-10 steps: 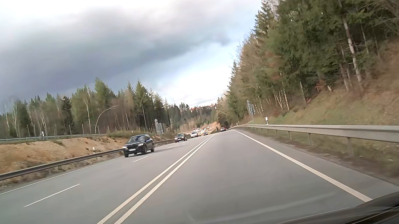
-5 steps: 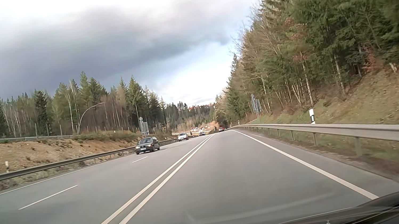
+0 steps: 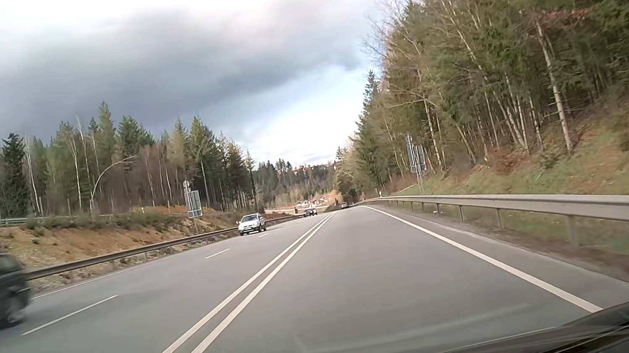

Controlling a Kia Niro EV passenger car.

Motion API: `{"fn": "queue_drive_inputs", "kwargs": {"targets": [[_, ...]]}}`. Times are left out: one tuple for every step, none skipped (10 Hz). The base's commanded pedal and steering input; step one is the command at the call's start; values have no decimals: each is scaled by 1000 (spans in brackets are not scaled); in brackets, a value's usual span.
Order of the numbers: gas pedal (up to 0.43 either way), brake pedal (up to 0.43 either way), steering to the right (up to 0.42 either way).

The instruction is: Follow the waypoints while adhering to traffic rules and regulations

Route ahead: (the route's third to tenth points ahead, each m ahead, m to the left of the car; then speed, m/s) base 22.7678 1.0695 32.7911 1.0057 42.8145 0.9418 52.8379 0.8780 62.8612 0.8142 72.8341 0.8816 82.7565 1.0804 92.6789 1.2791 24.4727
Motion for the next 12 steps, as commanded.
{"fn": "queue_drive_inputs", "kwargs": {"targets": [[39,0,2],[39,0,2],[39,0,2],[47,0,1],[47,0,1],[59,0,1],[67,0,1],[79,0,1],[79,0,1],[79,0,0],[79,0,-1],[79,0,-1]]}}
